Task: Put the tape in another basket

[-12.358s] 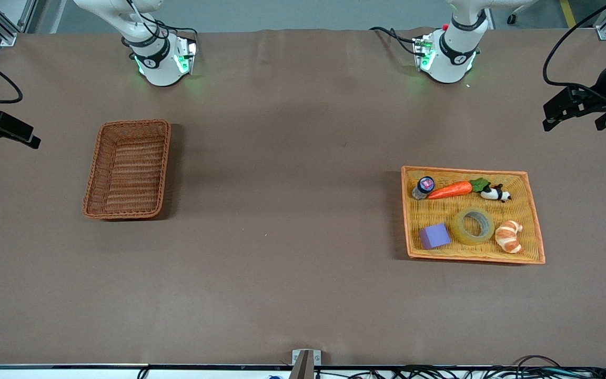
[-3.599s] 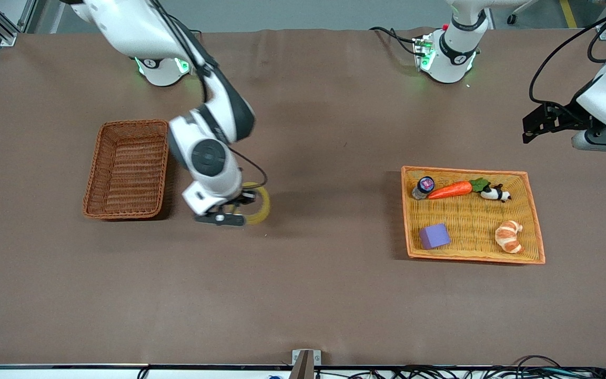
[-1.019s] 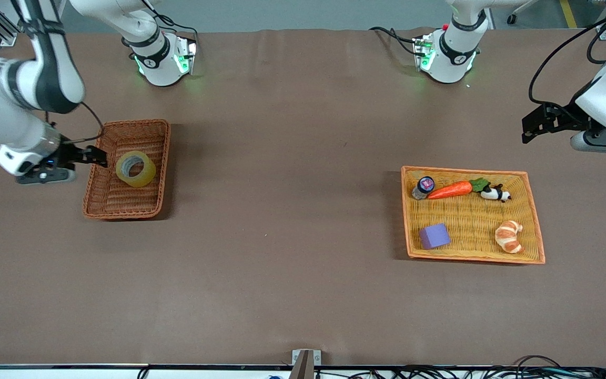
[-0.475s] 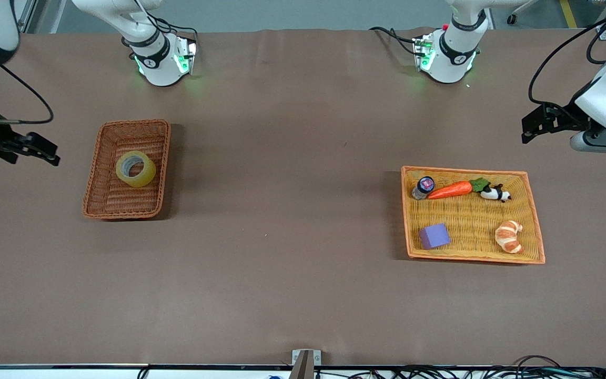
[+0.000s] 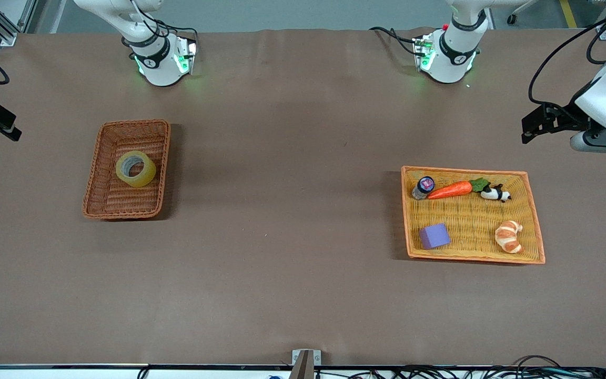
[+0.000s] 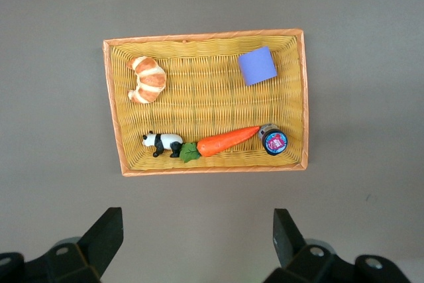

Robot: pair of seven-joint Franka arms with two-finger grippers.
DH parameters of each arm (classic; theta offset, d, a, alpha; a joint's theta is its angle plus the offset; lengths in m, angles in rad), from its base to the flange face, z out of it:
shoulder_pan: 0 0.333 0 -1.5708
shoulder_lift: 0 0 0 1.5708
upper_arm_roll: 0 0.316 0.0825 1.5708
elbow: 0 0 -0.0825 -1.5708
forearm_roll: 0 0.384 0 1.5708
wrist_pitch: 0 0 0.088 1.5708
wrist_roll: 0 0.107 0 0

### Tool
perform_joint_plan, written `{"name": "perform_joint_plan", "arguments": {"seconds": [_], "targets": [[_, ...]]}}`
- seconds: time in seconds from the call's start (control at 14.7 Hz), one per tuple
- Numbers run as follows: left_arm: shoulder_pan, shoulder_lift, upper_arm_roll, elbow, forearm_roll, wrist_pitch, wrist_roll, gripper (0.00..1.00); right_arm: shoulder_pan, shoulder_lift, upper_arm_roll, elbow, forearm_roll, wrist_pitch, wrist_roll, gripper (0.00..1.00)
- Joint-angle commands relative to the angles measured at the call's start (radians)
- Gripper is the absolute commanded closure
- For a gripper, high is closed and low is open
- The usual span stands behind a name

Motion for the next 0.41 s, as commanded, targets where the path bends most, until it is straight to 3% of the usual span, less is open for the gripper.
{"name": "perform_joint_plan", "arguments": {"seconds": [0.0, 0.34], "targets": [[0.004, 0.003, 0.0, 0.02, -0.002, -0.013, 0.017, 0.0, 0.007, 0.021, -0.026, -0.009, 0.003, -0.056, 0.003, 0.0], [0.001, 0.003, -0.002, 0.039, 0.001, -0.013, 0.013, 0.0, 0.002, 0.018, -0.022, -0.015, 0.004, -0.038, 0.003, 0.0]]}}
